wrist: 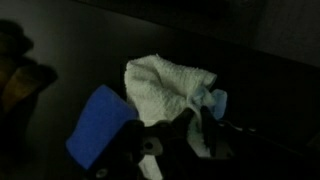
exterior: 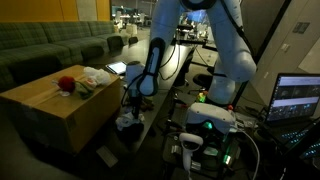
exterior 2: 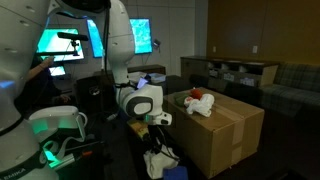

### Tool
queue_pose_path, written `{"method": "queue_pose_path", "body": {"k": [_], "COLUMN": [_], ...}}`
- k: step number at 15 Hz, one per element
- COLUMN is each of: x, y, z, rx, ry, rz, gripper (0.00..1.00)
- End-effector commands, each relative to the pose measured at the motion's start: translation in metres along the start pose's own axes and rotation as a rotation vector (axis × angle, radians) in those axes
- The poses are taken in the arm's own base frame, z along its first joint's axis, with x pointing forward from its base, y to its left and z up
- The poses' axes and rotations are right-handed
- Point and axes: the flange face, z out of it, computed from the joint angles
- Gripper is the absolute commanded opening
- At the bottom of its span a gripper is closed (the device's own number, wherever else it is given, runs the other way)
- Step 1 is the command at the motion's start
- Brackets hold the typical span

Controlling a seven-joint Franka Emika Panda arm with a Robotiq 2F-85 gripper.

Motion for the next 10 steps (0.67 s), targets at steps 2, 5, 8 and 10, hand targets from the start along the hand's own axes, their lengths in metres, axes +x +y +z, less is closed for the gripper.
{"method": "queue_pose_path", "body": {"k": [2,5,8,10], "x": [-0.003,0.005,0.014,0.016], "y": [-0.005,-0.009,-0.012,-0.011], "z": [-0.084,-0.13,-0.177,-0.211], "rx": [0.05,0.075,0.104,0.117], "ry": [0.063,0.119,0.174,0.218], "rz": [-0.055,-0.047,-0.032,-0.012], "gripper": [0.03,0.03,0.03,0.03]}}
